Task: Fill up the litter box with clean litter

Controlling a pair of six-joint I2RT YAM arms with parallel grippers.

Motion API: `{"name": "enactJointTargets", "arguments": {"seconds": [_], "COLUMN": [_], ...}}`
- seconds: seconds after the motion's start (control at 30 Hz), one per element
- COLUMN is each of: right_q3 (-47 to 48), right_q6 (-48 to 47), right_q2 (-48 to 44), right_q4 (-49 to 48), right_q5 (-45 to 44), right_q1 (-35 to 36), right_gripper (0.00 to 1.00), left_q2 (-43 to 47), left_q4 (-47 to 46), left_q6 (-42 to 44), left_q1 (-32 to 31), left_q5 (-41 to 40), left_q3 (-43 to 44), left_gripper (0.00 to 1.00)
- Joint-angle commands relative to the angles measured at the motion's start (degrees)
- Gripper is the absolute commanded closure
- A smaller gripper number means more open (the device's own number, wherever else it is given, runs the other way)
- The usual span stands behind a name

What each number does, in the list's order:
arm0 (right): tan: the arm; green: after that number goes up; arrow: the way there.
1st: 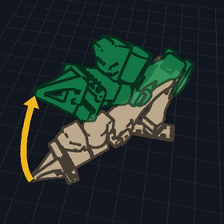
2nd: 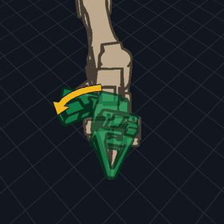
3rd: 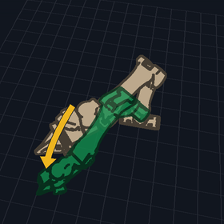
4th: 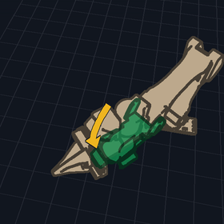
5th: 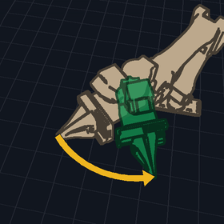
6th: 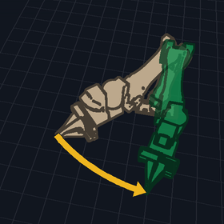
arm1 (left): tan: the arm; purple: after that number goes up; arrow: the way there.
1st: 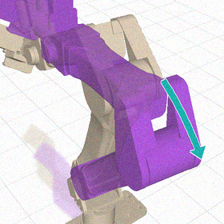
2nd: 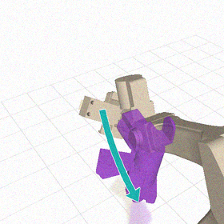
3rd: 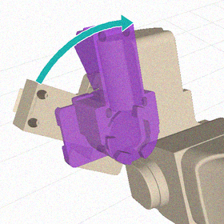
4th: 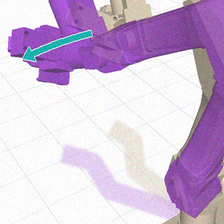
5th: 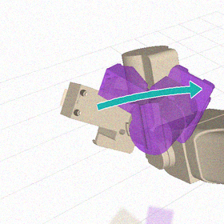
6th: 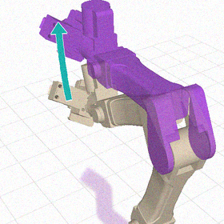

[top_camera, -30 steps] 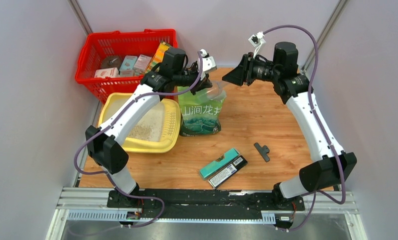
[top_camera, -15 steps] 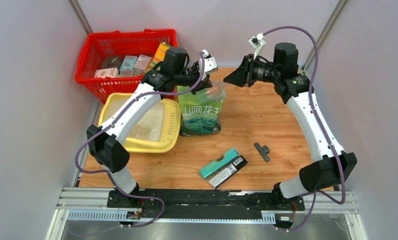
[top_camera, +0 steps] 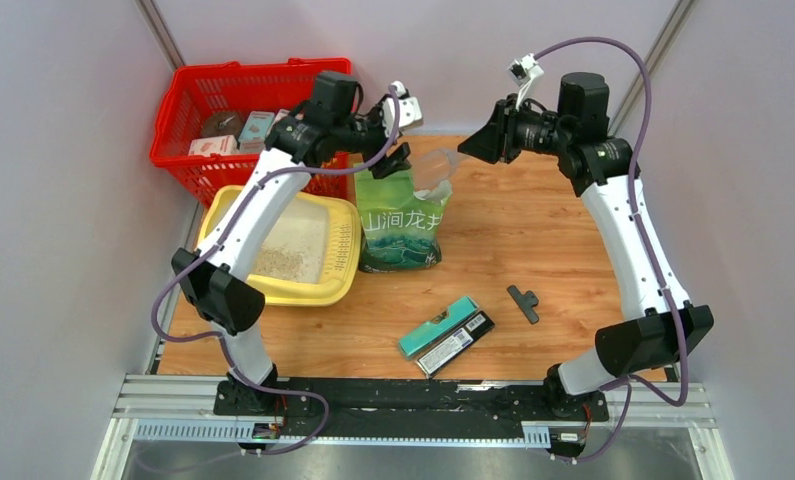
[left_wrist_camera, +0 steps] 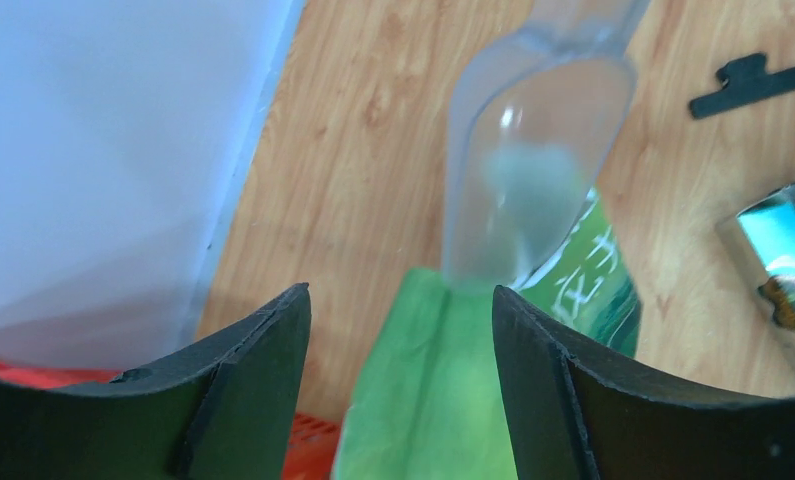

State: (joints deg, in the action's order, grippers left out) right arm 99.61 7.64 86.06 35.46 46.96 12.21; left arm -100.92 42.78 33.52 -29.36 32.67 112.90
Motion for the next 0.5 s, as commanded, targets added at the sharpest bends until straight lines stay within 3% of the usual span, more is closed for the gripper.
{"name": "enactJointTargets", "arguments": {"seconds": [0.0, 0.13, 0.3, 0.4, 0.47], "right_q3": [3.22, 4.27, 10.32, 13.32, 13.07], "right_q6": [-6.58, -9.03, -17.37, -20.37, -20.91], "right_q2": [0.42, 1.21, 4.11, 4.99, 4.47], "right_q4": [3.3, 4.26, 12.16, 17.17, 17.62], "right_q5": [-2.4, -2.4, -1.97, -0.64, -0.29], "right_q1": [-0.87, -0.87, -1.04, -1.04, -1.22], "right_gripper": [1.0, 1.0, 1.0, 1.0, 1.0], "left_q2": [-5.58, -9.46, -12.71, -13.24, -12.9], "left_q4": [15.01, 20.84, 23.31, 23.48, 23.66], "left_q6": [8.04, 11.48, 11.48, 10.96, 10.61], "left_q1": [3.87, 4.23, 4.05, 4.05, 4.05], "left_q5": [2.22, 3.19, 5.13, 5.74, 7.06], "left_q3": [9.5, 12.08, 12.08, 11.9, 11.9], "left_gripper": [0.26, 0.26, 0.31, 0.42, 0.6]}}
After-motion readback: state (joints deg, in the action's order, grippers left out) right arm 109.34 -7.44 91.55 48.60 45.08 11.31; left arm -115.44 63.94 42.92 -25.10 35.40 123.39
